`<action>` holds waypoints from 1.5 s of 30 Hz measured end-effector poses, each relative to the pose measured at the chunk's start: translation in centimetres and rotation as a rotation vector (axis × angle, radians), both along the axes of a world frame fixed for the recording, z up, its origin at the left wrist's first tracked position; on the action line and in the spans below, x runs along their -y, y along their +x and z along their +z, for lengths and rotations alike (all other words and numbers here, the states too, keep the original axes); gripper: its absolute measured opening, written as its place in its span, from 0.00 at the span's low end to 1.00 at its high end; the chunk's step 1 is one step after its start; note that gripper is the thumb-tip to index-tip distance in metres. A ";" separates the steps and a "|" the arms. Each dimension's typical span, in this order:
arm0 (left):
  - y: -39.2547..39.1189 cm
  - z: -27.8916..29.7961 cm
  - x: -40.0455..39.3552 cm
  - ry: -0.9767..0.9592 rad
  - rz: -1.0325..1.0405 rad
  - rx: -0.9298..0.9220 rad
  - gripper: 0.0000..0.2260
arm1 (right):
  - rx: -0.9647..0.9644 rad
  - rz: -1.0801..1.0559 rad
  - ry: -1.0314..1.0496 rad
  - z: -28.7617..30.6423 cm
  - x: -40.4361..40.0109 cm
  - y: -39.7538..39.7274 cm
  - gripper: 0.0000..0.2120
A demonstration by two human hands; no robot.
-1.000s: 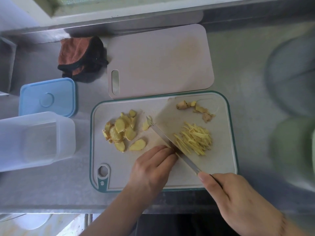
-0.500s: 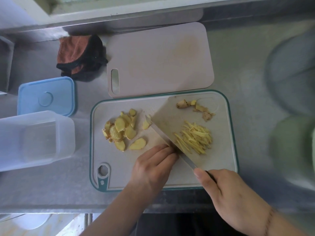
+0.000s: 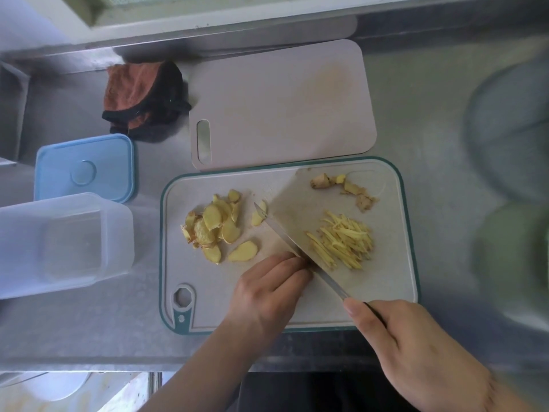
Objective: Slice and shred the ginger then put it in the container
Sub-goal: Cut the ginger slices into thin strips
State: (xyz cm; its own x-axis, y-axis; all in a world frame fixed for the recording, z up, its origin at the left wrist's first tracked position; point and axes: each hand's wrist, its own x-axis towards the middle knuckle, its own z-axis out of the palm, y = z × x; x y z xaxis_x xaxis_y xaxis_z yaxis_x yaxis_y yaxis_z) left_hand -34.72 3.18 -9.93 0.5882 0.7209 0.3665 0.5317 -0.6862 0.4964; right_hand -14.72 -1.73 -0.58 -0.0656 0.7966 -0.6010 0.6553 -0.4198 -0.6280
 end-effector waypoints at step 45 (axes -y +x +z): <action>3.6 -0.4 -1.1 -0.006 -0.046 0.068 0.06 | 0.013 -0.087 0.081 -1.2 -0.4 3.2 0.34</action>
State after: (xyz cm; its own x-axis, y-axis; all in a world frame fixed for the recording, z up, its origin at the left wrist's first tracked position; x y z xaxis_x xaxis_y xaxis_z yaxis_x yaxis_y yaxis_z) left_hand -31.12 4.30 -10.36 0.5951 0.6957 0.4023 0.4644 -0.7062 0.5344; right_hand -11.55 -1.38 -1.73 0.0136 0.8447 -0.5350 0.6271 -0.4240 -0.6535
